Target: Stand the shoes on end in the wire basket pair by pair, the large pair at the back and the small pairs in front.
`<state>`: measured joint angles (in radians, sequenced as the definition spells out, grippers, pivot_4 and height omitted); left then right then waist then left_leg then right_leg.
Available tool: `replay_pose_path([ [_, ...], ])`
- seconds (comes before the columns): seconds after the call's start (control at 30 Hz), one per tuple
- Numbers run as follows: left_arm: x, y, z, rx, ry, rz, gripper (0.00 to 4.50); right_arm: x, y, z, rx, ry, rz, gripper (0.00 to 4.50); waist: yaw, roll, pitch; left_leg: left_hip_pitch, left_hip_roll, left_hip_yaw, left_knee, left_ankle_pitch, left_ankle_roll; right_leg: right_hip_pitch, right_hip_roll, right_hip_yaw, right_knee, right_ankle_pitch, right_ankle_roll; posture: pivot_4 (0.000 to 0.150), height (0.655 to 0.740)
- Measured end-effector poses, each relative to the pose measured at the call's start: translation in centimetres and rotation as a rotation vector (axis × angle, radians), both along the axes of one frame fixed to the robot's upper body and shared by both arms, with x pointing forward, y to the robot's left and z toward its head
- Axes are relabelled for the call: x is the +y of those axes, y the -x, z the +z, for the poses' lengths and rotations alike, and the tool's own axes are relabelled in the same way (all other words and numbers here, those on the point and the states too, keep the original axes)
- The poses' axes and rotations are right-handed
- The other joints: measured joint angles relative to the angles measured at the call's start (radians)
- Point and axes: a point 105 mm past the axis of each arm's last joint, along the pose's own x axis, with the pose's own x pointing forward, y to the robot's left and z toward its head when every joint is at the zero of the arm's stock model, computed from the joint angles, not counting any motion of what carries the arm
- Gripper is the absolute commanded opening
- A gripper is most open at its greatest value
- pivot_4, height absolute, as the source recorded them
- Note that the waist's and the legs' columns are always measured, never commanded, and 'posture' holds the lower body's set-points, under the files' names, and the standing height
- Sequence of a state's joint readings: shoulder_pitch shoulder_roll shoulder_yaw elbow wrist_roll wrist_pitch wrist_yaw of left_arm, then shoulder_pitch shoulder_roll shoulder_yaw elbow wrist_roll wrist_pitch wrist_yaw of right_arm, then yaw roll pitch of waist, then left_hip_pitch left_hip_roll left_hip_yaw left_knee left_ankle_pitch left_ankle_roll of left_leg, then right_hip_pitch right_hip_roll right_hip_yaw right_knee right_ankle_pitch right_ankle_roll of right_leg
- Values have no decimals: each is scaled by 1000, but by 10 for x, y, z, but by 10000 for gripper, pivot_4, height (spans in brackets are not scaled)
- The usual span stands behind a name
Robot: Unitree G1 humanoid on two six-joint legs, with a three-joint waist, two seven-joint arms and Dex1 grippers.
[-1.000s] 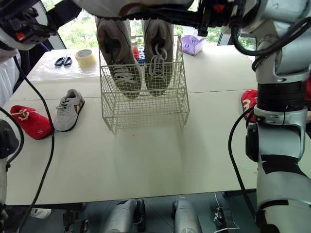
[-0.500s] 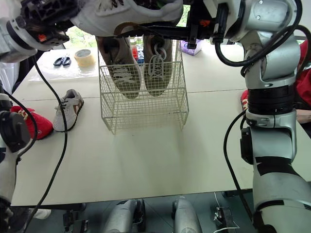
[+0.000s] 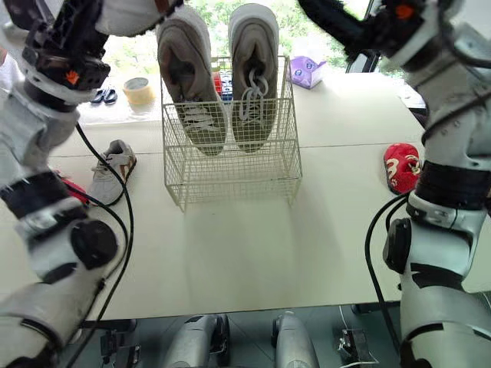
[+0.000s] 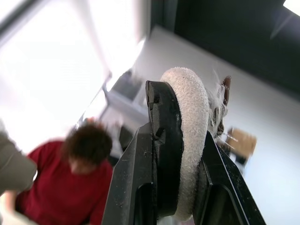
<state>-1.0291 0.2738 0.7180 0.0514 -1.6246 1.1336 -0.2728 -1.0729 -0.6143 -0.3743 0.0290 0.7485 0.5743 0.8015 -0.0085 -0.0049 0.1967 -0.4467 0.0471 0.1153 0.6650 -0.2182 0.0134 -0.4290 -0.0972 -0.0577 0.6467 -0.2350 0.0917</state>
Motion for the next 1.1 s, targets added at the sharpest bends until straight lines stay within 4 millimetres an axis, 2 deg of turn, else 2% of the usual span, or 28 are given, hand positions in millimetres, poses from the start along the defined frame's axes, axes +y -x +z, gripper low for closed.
replay_pose_path([
  [0.07, 1, 5, -1, 31, 120, 28, 2847, -8, 0, -5, 106, -183, 69, 44427, -1, 0, 0, 1, 0, 0, 0, 0, 0, 1, 1, 0, 1, 0, 0, 1500, 7351],
  [0.13, 0, 11, 2, 38, 229, 54, 2847, -5, 1, -13, 210, -351, 182, 44427, -2, -1, -1, 3, 0, 0, 0, -1, 2, 2, 2, -1, 0, 0, 0, 1500, 7351],
  [0.2, -6, 12, 2, 44, 270, 45, 2847, 8, -2, -23, 306, -447, 282, 44427, -4, -1, -1, 3, -1, 1, 0, -3, 6, 2, 4, -1, 0, 0, 0, 1500, 7351],
  [0.3, -13, 6, -5, 74, 272, 34, 2847, 31, -1, -23, 402, -531, 404, 44427, -3, 0, -1, 3, -2, 0, 0, -3, 6, 2, 6, -1, 0, 0, 0, 1500, 7351],
  [0.43, -13, -4, -18, 117, 275, 24, 2847, 59, 4, -16, 460, -518, 468, 44427, 0, -1, -1, 1, -2, -1, 0, -4, 7, 2, 6, -2, -1, 0, 0, 1500, 7351],
  [0.67, -27, -4, -28, 102, 190, -1, 2847, 90, 12, -4, 482, -506, 518, 44427, -2, -1, -1, 0, -2, -2, 0, -4, 7, 2, 6, -3, -2, 0, 0, 1500, 7351],
  [0.8, -30, -8, -39, 136, 162, 13, 2847, 92, 14, 0, 471, -515, 519, 44427, -3, -1, -1, 0, -2, -2, 0, -4, 7, 2, 6, -3, -2, 0, 0, 1500, 7351],
  [1.1, -26, -11, -43, 155, 170, 43, 2847, 96, 24, 13, 433, -482, 546, 44427, -3, -1, -1, 0, -1, -2, 0, -4, 7, 2, 7, -3, -2, 0, -1, 1500, 7351],
])
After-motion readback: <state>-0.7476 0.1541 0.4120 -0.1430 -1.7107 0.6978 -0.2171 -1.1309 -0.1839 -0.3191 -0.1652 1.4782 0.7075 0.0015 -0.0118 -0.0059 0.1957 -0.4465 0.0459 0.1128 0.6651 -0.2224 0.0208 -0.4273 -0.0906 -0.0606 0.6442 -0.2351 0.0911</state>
